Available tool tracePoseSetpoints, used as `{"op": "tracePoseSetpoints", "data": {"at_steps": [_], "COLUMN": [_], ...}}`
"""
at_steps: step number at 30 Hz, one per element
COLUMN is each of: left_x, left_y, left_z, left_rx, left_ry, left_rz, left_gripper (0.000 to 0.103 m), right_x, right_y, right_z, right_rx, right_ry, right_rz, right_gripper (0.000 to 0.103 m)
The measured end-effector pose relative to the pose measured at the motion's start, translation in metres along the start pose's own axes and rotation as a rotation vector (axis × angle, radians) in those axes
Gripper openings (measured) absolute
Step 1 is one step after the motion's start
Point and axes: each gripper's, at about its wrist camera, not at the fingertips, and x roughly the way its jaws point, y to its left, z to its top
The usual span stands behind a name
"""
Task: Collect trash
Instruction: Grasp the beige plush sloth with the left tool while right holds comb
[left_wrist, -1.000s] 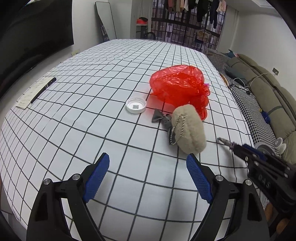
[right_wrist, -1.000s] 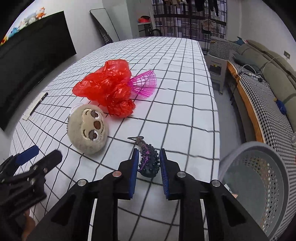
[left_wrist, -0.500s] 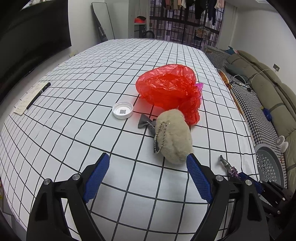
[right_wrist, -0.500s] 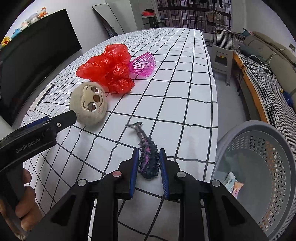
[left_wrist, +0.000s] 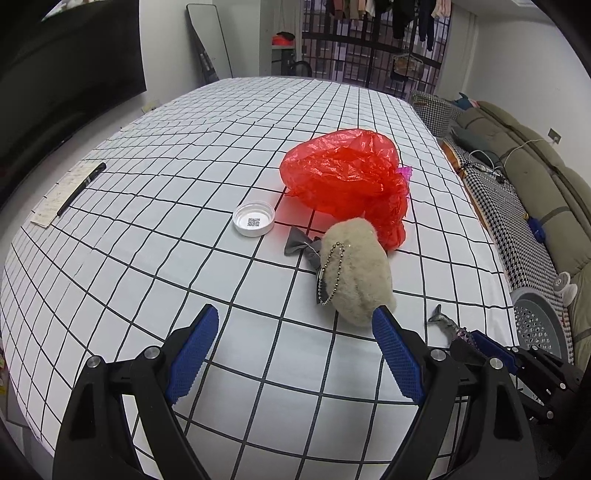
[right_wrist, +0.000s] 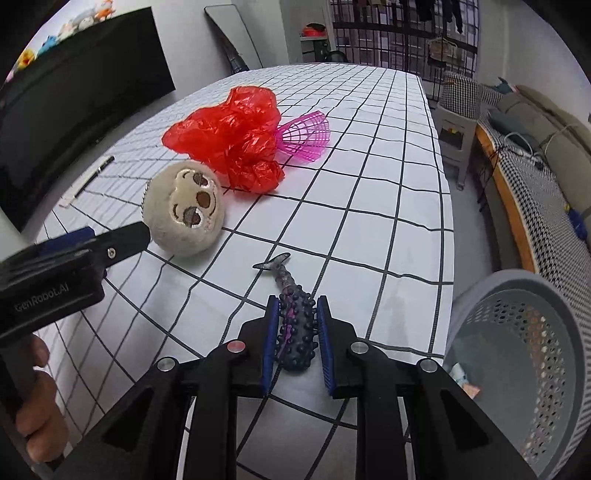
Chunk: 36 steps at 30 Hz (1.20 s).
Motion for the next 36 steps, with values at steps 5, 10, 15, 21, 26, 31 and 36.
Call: {"op": "tracePoseSetpoints", "data": {"at_steps": [5, 10, 15, 21, 26, 31, 36], "left_x": [0.003, 0.006, 0.017, 0.029, 0.026, 0.011, -0.008], "left_y": [-0.004, -0.015, -0.026, -0.038, -0.046, -0.045, -0.036], "left_z": [0.001, 0.006, 0.013, 0.018, 0.015, 0.009, 0.002], "left_rx": [0.003, 0.014, 0.021, 0.033, 0.054, 0.07, 0.073], "left_ry": [0.007, 0.006, 0.019, 0.03, 0.026, -0.003, -0.022], "left_rz": [-0.01, -0.019, -0.023, -0.017, -0.025, -0.029, -0.041], "left_gripper": [0.084, 0.084, 0.084, 0.069, 0.047, 0.044, 0.044], "right_x": [-0.01, -0.019, -0.026, -0.026, -0.027, -0.031, -0.036], "right_y": [-0.01, -0.018, -0.025, -0.035, -0.042, -0.042, -0.038], "right_z": [-0.001, -0.003, -0.006, -0.012, -0.015, -0.016, -0.019], "right_rx": [0.055, 0.087, 0.11, 0.139, 0.16, 0.166, 0.161], "right_ry": [-0.024, -0.045, -0.06, -0.056, -0.057, -0.064, -0.072], "right_rz": [0.027, 0.03, 0.037, 0.046, 0.045, 0.047, 0.045], "right_gripper": [0.02, 0.02, 0.02, 0.02, 0.02, 0.02, 0.02]}}
